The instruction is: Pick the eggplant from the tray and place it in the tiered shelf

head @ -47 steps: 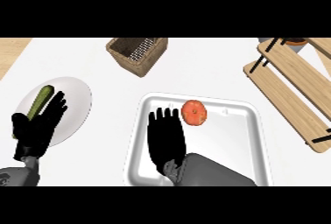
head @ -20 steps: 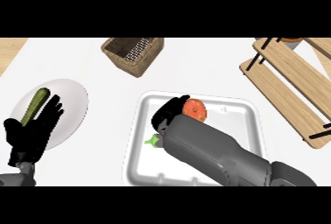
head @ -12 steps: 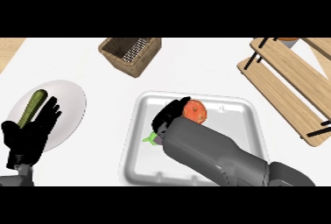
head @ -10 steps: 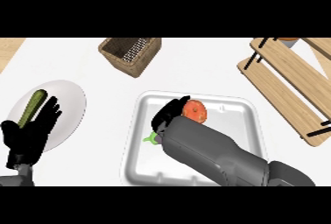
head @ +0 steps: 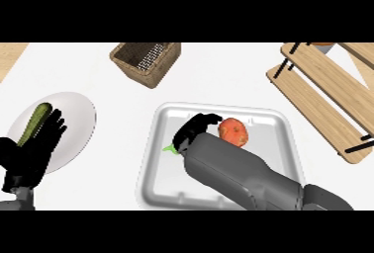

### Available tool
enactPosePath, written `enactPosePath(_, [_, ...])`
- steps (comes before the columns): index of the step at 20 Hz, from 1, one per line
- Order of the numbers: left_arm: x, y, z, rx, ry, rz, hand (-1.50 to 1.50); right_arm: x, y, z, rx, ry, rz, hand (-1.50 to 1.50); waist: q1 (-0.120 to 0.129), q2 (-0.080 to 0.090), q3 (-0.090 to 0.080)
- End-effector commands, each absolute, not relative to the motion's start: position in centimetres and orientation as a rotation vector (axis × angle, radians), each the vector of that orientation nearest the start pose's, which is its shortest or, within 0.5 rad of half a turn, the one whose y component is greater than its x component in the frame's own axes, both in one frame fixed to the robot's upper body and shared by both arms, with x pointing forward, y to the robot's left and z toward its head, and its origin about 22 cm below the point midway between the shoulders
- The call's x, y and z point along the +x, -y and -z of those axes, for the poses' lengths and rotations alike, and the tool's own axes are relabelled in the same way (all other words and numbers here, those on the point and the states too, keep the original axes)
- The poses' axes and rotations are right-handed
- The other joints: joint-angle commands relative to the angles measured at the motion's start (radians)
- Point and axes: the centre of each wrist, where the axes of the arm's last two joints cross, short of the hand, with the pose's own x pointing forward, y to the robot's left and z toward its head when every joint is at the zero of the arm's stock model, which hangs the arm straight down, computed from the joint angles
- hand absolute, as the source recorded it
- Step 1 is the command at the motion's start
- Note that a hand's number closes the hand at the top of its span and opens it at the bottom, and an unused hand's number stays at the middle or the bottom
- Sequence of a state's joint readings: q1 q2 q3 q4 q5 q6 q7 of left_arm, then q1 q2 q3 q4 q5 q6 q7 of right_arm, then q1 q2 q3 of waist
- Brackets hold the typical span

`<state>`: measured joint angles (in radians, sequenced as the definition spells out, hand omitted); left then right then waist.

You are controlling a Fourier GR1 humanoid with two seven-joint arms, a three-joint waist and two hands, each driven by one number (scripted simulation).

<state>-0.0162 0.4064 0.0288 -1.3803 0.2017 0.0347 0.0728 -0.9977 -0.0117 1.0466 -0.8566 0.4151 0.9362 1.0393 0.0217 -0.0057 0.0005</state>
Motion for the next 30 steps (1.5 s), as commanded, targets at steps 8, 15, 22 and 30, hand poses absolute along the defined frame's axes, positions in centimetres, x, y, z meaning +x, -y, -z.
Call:
enactPosePath(8, [23.6,-35.8,-0.7,0.250,1.334,0.057,0.00,30.4,-1.6,-2.2,-1.096,0.024,-2.194,1.50,-0.014,0.005,0.000])
enactPosePath(15, [24.5,-35.7,-1.4,0.257,1.356,0.040,0.00,32.9,-1.3,-4.8,-1.187,0.272,-1.958,1.50,-0.015,0.008,0.001])
enactPosePath(22, [21.5,-37.1,0.9,0.313,1.281,-0.023,0.00,39.9,7.9,-14.7,-1.247,0.619,-1.001,1.50,-0.112,-0.026,0.013])
enactPosePath(30, [21.9,-35.7,1.1,0.277,1.311,0.008,0.00,39.1,9.3,-19.7,-1.265,0.863,-0.525,1.50,-0.071,-0.011,0.001])
